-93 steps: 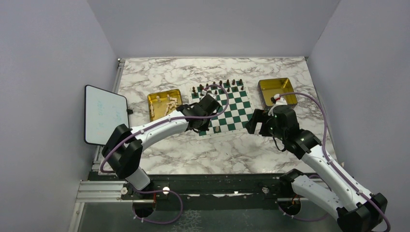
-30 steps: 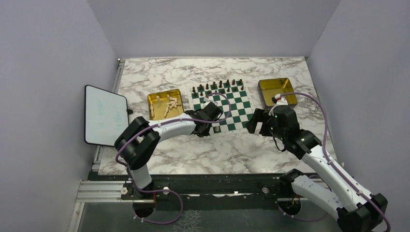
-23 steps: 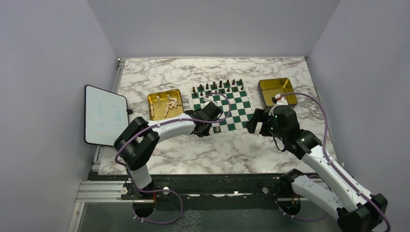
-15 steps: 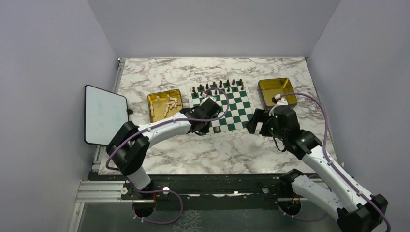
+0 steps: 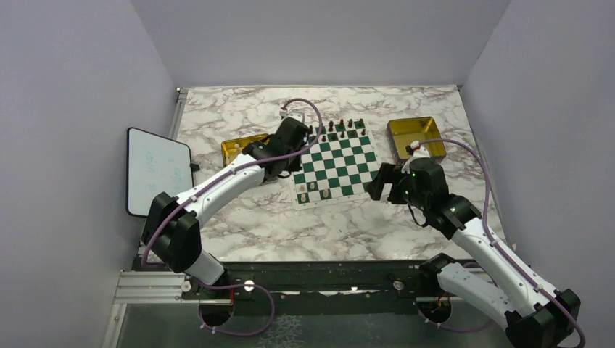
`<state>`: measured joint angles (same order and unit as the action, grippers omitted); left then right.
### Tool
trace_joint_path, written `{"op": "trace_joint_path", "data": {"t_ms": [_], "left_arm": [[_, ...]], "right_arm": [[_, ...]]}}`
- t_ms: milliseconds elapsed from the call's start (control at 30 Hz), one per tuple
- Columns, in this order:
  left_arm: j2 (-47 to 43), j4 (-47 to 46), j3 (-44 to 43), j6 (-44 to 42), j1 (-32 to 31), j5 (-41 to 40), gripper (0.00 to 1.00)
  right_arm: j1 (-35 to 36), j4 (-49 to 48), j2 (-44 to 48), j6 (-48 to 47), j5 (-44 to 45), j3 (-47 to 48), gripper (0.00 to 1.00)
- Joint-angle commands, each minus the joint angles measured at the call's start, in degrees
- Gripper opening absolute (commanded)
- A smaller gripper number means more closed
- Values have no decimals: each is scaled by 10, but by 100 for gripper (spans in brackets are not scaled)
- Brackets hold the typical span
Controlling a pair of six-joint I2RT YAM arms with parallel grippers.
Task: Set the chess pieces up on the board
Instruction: Pick up the chess piece from the storage box.
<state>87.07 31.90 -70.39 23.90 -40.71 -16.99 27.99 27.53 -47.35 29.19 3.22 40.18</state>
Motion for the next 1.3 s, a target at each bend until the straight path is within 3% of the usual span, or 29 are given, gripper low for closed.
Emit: {"op": "trace_joint_path", "data": {"t_ms": [0, 500, 767, 1267], "left_arm": [[-21, 15, -29, -29, 82, 37, 28], [45, -29, -35, -50, 282, 63, 25], [125, -74, -66, -56, 316, 11, 32], [209, -107, -96, -65, 340, 16, 37]], "right_arm": [[-4, -27, -2, 6, -22, -3, 96], [-4, -40, 4, 13, -50, -18, 96], [-4, -41, 9, 12, -48, -19, 96], [-4, -39, 9, 9, -44, -18, 96]]}}
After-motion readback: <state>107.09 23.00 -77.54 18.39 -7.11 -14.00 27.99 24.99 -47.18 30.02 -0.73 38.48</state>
